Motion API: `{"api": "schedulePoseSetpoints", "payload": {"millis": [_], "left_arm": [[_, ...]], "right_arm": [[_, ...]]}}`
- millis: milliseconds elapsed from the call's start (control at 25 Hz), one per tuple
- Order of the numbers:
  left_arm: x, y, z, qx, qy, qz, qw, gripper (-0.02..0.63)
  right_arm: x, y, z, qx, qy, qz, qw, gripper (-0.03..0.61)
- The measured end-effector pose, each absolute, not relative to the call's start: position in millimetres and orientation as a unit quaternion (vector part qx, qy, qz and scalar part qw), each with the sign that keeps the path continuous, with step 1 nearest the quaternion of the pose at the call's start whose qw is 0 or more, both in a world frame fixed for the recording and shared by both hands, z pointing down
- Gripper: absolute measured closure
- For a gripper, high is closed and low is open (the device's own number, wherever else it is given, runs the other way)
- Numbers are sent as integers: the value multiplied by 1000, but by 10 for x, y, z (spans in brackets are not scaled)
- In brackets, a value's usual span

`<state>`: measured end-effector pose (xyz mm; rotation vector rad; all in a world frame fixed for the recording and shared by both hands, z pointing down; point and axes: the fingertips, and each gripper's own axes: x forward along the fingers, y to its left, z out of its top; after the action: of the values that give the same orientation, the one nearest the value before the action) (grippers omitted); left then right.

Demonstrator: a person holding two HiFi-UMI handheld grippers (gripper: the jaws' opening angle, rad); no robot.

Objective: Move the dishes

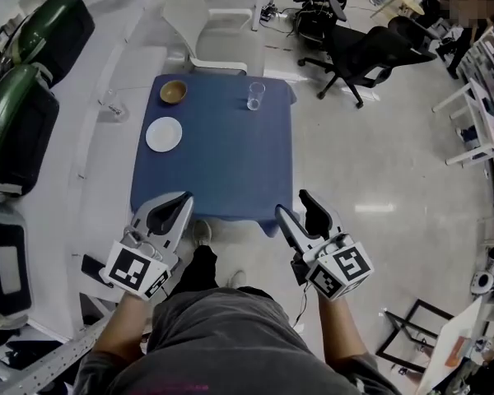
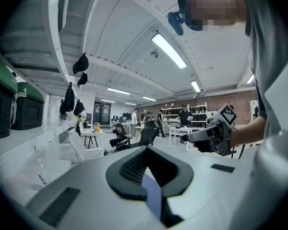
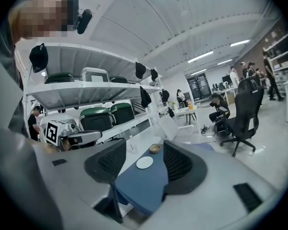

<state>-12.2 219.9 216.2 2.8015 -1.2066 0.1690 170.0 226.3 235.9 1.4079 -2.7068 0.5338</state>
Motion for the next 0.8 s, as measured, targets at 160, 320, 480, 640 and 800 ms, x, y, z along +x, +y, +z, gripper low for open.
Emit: {"api": "schedulePoseSetpoints", "payload": {"millis": [160, 320, 480, 640, 800], "left_arm": [[-318, 1748, 2180, 920, -385, 56, 43, 612], [-531, 1223, 2220, 925, -374, 54, 43, 612], [-695, 825, 2229, 928, -367, 50, 37, 612], [-804, 586, 2284, 933, -355, 45, 41, 612], [-860, 405, 2325, 935, -350, 48, 40, 612]], "right_arm": [[1479, 1837, 2370, 463, -869, 172, 26, 353], [1285, 1364, 2379, 483, -857, 174, 35, 353], [1151, 1027, 2406, 502, -846, 177, 44, 353], [1011, 799, 2442, 515, -838, 172, 47, 353], [938, 592, 2534, 520, -835, 172, 51, 353]]}}
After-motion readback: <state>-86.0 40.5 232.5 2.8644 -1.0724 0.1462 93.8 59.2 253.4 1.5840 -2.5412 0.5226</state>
